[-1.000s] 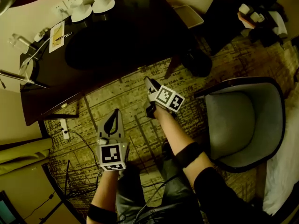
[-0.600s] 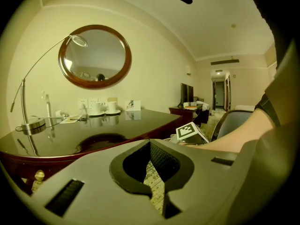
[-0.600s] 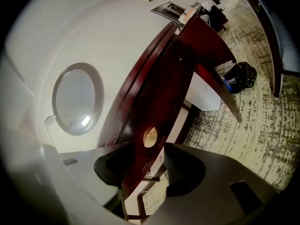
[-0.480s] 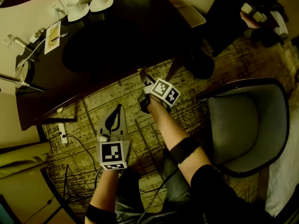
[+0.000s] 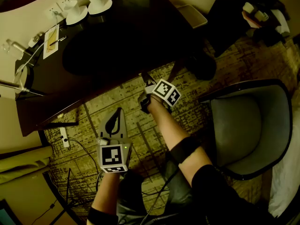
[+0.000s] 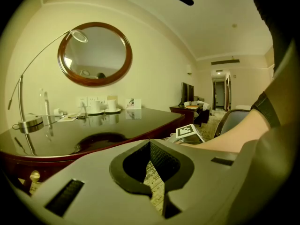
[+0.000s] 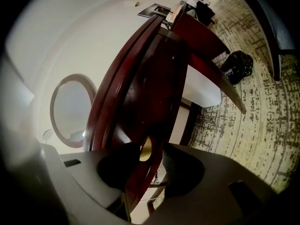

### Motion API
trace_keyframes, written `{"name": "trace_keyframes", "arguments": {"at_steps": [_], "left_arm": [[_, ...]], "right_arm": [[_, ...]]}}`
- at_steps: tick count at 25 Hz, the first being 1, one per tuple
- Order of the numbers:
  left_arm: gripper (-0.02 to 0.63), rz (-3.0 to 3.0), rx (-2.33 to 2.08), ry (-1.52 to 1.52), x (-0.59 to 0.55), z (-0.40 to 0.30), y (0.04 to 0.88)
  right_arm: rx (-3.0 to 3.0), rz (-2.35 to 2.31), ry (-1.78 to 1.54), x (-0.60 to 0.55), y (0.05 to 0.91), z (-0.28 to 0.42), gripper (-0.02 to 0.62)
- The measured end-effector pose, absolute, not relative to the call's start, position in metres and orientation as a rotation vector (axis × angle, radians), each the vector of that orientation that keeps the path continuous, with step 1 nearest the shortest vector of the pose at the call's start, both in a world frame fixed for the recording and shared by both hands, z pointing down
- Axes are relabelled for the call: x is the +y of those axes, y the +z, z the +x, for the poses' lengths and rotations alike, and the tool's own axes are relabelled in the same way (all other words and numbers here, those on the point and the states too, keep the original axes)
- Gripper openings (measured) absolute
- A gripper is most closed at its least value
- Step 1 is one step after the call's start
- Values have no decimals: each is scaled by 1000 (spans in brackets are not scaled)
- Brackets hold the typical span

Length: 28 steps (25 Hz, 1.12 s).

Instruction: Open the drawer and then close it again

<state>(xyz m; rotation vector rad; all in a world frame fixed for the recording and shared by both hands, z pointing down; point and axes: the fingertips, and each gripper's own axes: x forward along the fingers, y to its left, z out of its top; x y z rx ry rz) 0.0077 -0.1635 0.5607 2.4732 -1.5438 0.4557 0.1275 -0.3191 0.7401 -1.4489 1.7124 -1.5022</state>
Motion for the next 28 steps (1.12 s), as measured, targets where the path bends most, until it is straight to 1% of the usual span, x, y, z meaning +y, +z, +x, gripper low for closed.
{"name": "trace_keyframes", "arguments": {"at_steps": [3,5,6,17,28], "left_arm": [[3,2468,-1542,458,-165,8,565],[3,2470,-1537,472,-165,5,570],[2,2481,-1530,485,-165,4,572],[2,2458,-1531,485,-159,1,573],[3,2471,-1476,470,-132,10,555]], "right_arm": [[1733,-1436,-1481,-322,736,127,124],[1731,-1431,-1484,-323,734,124,86],[1723,-1433,-1491,-323,733,124,83],[1700,-1446,-1504,-317,734,126,77],[1724,-1463,-1542,-267,730,136,77]]}}
